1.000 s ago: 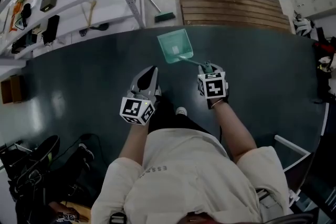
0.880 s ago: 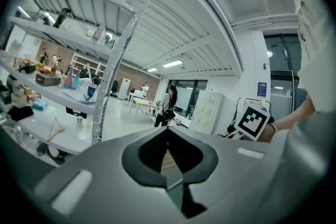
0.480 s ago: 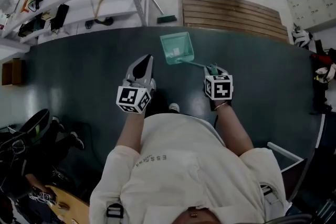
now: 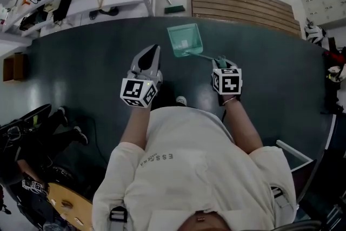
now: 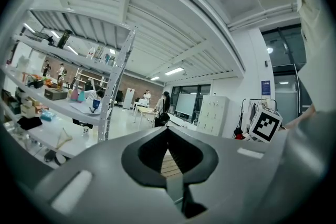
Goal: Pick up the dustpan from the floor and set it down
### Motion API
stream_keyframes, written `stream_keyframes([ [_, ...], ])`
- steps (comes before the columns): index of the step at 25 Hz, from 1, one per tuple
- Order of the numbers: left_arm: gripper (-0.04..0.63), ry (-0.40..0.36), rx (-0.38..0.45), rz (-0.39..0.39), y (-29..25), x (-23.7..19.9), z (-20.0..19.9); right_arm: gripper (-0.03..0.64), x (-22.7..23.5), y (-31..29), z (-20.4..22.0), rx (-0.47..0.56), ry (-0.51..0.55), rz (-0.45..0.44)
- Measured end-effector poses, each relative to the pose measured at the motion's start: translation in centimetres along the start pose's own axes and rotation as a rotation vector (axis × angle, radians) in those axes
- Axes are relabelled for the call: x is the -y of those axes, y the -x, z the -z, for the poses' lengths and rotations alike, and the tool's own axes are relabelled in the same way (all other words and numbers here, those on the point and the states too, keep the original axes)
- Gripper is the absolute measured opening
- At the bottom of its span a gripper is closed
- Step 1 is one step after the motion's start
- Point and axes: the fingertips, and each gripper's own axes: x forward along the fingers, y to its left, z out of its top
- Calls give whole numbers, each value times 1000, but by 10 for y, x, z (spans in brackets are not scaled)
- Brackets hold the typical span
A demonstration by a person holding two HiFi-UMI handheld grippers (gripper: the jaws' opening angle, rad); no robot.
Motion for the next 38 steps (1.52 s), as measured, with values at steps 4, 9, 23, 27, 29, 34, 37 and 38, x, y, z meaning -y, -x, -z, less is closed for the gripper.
stream_keyframes([
  [4, 15, 12, -16, -1, -7, -12, 6, 75, -4, -13, -5, -18, 14, 2],
  [9, 15, 26, -56, 14, -16, -35, 25, 75, -16, -47, -8, -67, 24, -4],
  [23, 15, 44, -140, 34, -97, -143, 67, 75, -46, -200, -46, -201, 40, 10],
  [27, 15, 73, -166, 34, -111, -163, 84, 75, -53, -241, -49, -217, 24, 21],
  [29, 15, 89, -185, 34, -113, -170, 95, 75, -56, -258, -45, -228, 7, 34],
  [34, 15, 102, -231, 21, -119, -186, 120, 75, -60, -296, -41, -240, -28, 53],
  [37, 15, 81, -248, 36, -124, -191, 132, 75, -61, -312, -40, -242, -33, 62],
  [38, 15, 83, -248, 41, -126, -192, 134, 75, -62, -317, -40, -242, -31, 62],
])
